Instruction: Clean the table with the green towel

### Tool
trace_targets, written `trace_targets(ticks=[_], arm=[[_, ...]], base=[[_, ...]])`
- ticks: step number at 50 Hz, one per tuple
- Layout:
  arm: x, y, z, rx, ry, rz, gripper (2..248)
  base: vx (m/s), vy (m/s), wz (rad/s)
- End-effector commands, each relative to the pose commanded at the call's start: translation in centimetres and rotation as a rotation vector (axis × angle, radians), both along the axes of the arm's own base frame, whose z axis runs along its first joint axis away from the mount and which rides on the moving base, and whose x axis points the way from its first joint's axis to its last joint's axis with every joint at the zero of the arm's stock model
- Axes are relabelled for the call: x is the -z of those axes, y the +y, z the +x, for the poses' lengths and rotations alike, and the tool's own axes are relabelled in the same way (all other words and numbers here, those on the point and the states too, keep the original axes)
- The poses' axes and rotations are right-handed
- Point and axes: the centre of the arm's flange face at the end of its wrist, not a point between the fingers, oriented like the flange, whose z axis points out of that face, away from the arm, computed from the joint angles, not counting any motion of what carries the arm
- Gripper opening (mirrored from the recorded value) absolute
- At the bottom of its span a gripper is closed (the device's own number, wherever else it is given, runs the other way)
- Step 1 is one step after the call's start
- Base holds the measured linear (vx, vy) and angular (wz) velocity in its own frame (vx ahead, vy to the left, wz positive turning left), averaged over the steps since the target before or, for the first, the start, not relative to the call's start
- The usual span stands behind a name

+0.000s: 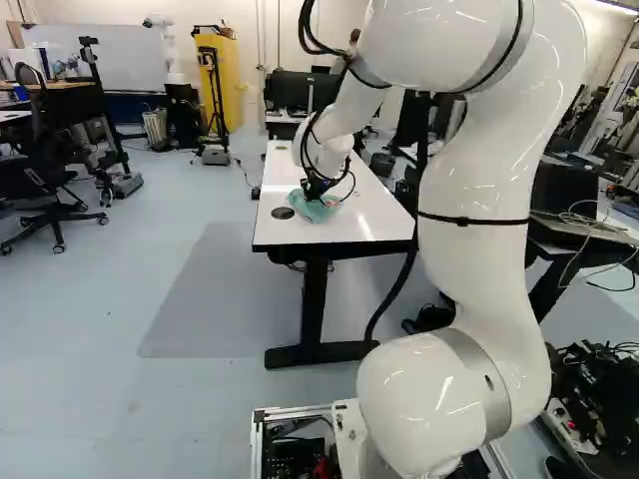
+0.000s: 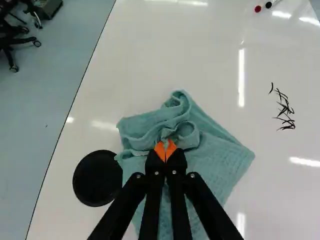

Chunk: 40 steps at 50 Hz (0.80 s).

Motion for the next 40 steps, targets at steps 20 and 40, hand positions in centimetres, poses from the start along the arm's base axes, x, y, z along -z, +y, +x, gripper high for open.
trace_targets(ticks=[20, 40], arm=[[-0.2, -1.1, -3.3, 0.011, 0.018, -0.002, 21], [-0.5, -3.3, -3.5, 0.052, 0.014, -0.002, 21]], base=[[0.0, 0.0, 0.0], [0.0, 0.0, 0.0]])
